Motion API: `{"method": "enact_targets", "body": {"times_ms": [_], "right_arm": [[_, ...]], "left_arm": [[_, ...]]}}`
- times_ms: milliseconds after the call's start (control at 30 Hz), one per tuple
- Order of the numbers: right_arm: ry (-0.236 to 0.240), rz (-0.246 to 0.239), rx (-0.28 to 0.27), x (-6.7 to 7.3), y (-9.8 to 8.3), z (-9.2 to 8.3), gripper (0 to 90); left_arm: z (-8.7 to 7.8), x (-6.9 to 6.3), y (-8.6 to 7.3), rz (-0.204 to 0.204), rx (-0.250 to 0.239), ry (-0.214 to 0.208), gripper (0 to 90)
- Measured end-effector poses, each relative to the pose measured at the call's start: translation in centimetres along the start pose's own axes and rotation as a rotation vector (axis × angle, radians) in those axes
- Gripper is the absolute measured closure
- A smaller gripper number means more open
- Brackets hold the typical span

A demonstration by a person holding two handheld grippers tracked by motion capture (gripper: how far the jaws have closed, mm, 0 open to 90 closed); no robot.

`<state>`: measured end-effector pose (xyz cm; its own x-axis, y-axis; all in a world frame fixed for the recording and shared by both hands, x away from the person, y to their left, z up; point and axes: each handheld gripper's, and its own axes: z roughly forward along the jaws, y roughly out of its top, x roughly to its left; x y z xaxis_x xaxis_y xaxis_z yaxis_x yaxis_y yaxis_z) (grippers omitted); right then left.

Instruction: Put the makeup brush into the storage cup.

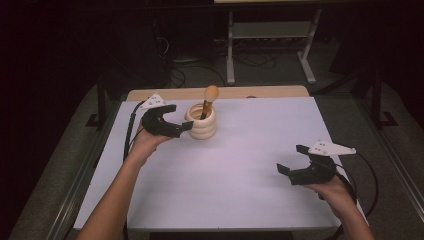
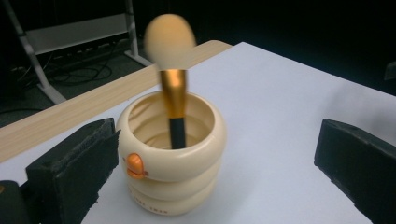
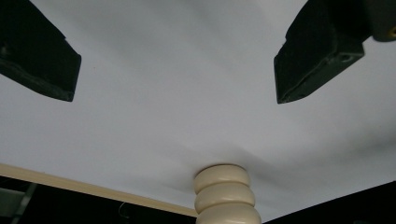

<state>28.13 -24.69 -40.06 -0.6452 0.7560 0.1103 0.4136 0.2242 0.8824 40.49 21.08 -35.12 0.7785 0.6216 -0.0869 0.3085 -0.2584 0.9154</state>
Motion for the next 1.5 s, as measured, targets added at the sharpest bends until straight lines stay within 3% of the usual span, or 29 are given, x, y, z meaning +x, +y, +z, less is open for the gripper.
{"method": "enact_targets", "body": {"times_ms": [600, 1500], "right_arm": [[0.003, -0.001, -0.005, 0.0, 0.1, -0.1, 0.0], [0.001, -0.001, -0.008, 0.0, 0.0, -0.2, 0.0]], "left_arm": [[-2.7, -2.1, -1.8, -0.003, -0.001, -0.013, 0.0], [-7.4, -3.8, -5.5, -0.016, -0.021, -0.008, 0.0]]}}
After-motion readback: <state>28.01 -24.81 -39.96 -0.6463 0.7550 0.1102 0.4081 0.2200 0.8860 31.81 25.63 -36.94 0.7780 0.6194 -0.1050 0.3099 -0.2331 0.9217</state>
